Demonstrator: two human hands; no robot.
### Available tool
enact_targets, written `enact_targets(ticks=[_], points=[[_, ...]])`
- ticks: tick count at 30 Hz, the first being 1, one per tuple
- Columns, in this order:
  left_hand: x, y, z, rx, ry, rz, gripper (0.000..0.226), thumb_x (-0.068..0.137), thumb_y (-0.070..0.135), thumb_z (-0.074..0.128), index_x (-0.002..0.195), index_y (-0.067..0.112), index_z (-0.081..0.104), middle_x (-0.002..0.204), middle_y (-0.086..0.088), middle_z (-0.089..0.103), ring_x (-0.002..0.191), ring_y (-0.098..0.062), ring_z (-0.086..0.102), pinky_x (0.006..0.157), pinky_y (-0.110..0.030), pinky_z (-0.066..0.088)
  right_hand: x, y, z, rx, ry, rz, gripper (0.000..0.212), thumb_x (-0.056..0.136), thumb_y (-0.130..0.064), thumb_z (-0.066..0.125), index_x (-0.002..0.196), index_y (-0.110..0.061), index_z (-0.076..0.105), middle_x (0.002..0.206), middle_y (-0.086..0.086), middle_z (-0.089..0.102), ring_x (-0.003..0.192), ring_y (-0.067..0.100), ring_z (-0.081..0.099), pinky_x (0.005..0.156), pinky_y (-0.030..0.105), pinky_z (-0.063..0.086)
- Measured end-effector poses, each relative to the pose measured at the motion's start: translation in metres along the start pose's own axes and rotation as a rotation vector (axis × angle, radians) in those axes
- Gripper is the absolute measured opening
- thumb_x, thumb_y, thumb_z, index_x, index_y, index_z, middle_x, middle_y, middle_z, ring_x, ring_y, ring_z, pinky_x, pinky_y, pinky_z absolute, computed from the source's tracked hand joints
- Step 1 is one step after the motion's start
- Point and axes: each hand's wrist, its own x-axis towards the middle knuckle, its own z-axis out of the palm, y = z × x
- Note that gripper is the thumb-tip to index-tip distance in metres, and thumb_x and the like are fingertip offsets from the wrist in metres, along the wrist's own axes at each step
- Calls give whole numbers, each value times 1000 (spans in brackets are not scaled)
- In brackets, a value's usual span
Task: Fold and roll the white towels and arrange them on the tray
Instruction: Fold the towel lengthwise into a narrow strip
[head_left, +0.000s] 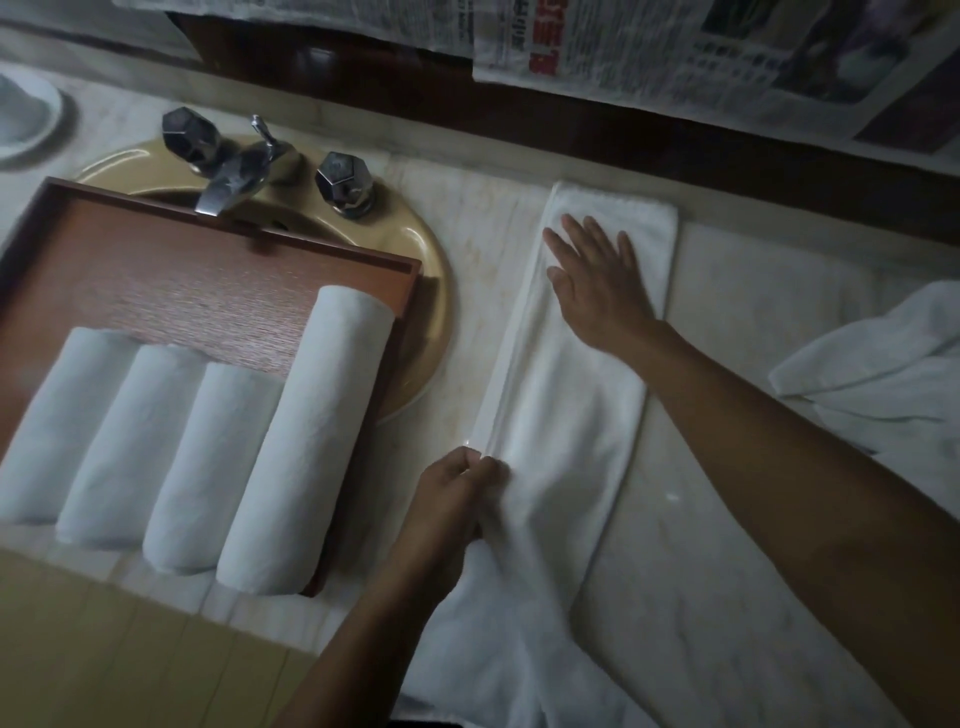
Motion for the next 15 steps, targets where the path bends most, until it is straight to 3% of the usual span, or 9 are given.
enact_targets(ticks=[2, 5, 10, 15], points=[[2, -9, -5, 173, 132, 109, 26, 80, 32, 73, 74, 14, 56, 63, -4, 64, 58, -23, 56, 52, -32, 40, 0, 1, 1, -3, 7, -4, 57, 108, -47, 20, 162, -29, 24, 171, -2, 16, 158, 22, 9, 126, 56, 9], [6, -20, -12, 462, 306, 215, 22, 89, 38, 72, 80, 24, 58, 66, 0, 69, 60, -17, 64, 53, -31, 47, 2, 4, 2, 1, 11, -16, 56, 108, -46, 22, 162, -29, 25, 171, -2, 16, 158, 22, 10, 126, 55, 8], [10, -20, -10, 637, 369, 240, 24, 93, 43, 67, 84, 25, 55, 72, 6, 66, 68, -14, 63, 61, -32, 49, 7, 3, 3, 1, 46, 0, 55, 109, -47, 25, 160, -28, 30, 170, 2, 20, 158, 26, 11, 126, 58, 10], [10, -19, -10, 676, 362, 257, 26, 95, 44, 67, 84, 25, 53, 69, 5, 65, 67, -15, 62, 62, -34, 51, -49, -34, 7, 155, 312, -41, 41, 103, -35, 53, 141, -21, 60, 152, 11, 50, 145, 31, 41, 122, 56, 22]])
